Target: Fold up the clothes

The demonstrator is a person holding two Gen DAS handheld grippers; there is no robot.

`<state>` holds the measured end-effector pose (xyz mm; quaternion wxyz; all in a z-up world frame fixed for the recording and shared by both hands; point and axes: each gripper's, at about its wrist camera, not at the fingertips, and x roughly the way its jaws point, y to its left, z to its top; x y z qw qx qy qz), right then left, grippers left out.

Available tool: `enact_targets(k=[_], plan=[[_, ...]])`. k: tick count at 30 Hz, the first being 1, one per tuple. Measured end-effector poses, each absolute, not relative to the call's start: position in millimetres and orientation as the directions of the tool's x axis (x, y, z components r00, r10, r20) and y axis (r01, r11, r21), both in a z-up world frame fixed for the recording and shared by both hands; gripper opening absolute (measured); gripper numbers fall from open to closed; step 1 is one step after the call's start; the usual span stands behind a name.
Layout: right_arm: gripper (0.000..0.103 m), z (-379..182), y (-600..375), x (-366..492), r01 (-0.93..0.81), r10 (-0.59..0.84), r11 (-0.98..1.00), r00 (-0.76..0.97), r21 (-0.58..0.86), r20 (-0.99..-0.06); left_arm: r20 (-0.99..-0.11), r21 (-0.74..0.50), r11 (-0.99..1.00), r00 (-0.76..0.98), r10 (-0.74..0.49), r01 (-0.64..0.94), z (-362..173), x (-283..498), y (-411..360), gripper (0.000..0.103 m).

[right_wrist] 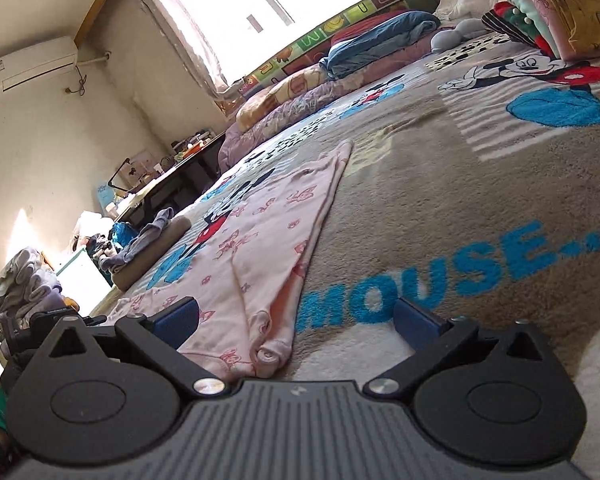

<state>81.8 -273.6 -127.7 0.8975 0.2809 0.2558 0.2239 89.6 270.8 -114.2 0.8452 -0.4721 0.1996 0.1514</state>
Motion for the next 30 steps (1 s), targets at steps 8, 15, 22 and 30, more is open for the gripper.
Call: enact_targets(k=[8, 15, 22, 30], plan=[[0.103, -129.9, -275.7, 84.9, -0.276, 0.572, 0.719, 0.757, 0.637, -0.317, -0.448, -0.698, 0.600, 0.892, 0.060, -0.391, -100.8, 99.6, 257.2, 0.000], [0.103, -131.1, -275.0, 88.9, -0.283, 0.579, 0.710, 0.756, 0.645, -0.306, -0.378, -0.508, 0.843, 0.925, -0.035, -0.175, -64.3, 122.0, 174.1, 0.000], [0.103, -130.6, -275.2, 89.4, -0.289, 0.584, 0.707, 0.754, 0.646, -0.302, -0.388, -0.270, 0.962, 0.911, -0.136, 0.029, -62.7, 138.1, 81.5, 0.000], [0.103, -130.7, -277.0, 90.9, -0.293, 0.591, 0.699, 0.751, 0.652, -0.296, -0.425, -0.044, 0.978, 0.882, -0.204, 0.205, -76.5, 140.4, 8.2, 0.000]])
